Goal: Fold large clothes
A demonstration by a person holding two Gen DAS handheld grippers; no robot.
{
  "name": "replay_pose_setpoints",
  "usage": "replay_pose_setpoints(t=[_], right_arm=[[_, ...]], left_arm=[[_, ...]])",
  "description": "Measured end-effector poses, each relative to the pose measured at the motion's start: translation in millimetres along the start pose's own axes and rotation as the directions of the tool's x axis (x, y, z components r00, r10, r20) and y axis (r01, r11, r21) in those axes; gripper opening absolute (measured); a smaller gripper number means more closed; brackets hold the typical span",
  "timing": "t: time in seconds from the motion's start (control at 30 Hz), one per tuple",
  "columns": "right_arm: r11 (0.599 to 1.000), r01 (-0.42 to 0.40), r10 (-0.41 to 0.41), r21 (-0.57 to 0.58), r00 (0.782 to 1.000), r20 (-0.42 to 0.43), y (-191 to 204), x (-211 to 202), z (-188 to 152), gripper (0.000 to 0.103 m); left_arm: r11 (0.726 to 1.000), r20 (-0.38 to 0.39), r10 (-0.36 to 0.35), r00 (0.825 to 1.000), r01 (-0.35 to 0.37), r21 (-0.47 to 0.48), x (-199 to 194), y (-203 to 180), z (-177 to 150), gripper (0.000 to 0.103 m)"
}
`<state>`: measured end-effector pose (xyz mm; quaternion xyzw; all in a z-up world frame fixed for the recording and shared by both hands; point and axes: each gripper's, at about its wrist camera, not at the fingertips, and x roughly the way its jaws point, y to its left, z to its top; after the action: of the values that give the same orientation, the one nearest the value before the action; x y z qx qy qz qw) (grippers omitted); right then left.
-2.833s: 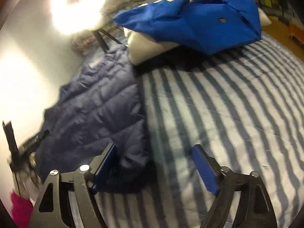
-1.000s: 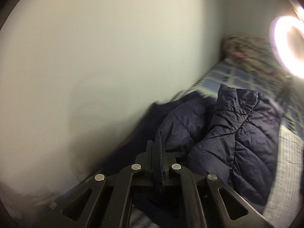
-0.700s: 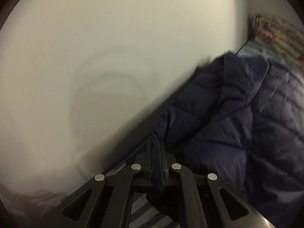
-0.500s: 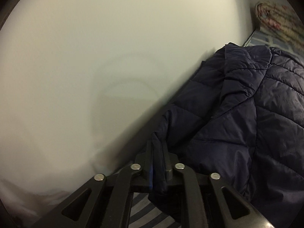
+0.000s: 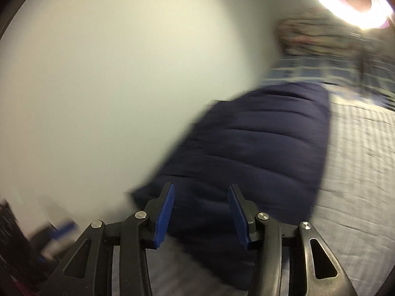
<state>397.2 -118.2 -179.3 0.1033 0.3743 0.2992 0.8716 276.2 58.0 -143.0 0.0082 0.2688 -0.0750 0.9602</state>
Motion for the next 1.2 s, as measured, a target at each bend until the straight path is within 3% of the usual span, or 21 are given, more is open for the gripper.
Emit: replay_pose_setpoints(t=[0.2, 0.33, 0.43, 0.5, 0.57, 0.7, 0.8, 0.87, 0.93, 1.07, 1.2], right_arm=[[0.980, 0.139, -0.140, 0.139, 0.990, -0.002, -81.1, -5.6, -18.1, 0.048], [0.963, 0.131, -0.131, 0.234, 0.991, -0.015, -114.9, -2.7, -20.9, 0.053], [0.959, 0.148, -0.150, 0.242, 0.989, -0.009, -125.2, -0.6, -20.4, 0.072], [0.961, 0.137, -0.141, 0.241, 0.990, -0.002, -123.4, -0.8, -21.9, 0.075], [0.965, 0.120, -0.120, 0.234, 0.993, -0.012, -121.8, 11.9, -18.4, 0.075], [0.966, 0.080, -0.075, 0.247, 0.997, -0.030, -112.5, 31.2, -11.1, 0.077], [0.942, -0.014, 0.027, 0.336, 0.999, -0.035, -123.4, 48.2, -6.7, 0.087], [0.907, -0.082, 0.110, 0.412, 0.993, -0.043, -136.6, 63.2, -8.1, 0.089], [0.898, -0.102, 0.124, 0.428, 0.992, -0.024, -141.2, 68.1, -8.7, 0.089], [0.915, -0.110, 0.139, 0.387, 0.989, -0.047, -133.3, 81.7, -1.3, 0.091], [0.913, -0.127, 0.175, 0.387, 0.980, -0.092, -120.0, 101.1, 5.1, 0.068]], left_arm=[[0.998, 0.007, -0.033, 0.999, 0.032, 0.052, 64.8, -13.3, 61.8, 0.041], [0.992, -0.050, 0.071, 0.996, -0.065, 0.105, 122.1, -8.9, 77.0, 0.041], [0.958, -0.099, 0.222, 0.970, -0.198, 0.206, 166.4, -1.7, 67.0, 0.041], [0.922, -0.125, 0.305, 0.944, -0.260, 0.288, 187.0, 2.2, 52.7, 0.041], [0.905, -0.163, 0.343, 0.925, -0.279, 0.321, 201.2, 11.1, 37.8, 0.041], [0.901, -0.205, 0.362, 0.910, -0.285, 0.328, 215.7, 23.3, 17.3, 0.041], [0.900, -0.208, 0.362, 0.909, -0.282, 0.333, 218.4, 25.4, 10.1, 0.041], [0.898, -0.210, 0.360, 0.909, -0.277, 0.342, 220.6, 24.4, 9.1, 0.041], [0.904, -0.220, 0.350, 0.911, -0.266, 0.335, 220.6, 26.3, 9.4, 0.041], [0.928, -0.245, 0.314, 0.917, -0.242, 0.283, 223.6, 34.7, 13.0, 0.041], [0.947, -0.265, 0.282, 0.922, -0.223, 0.233, 224.7, 42.4, 14.2, 0.041]])
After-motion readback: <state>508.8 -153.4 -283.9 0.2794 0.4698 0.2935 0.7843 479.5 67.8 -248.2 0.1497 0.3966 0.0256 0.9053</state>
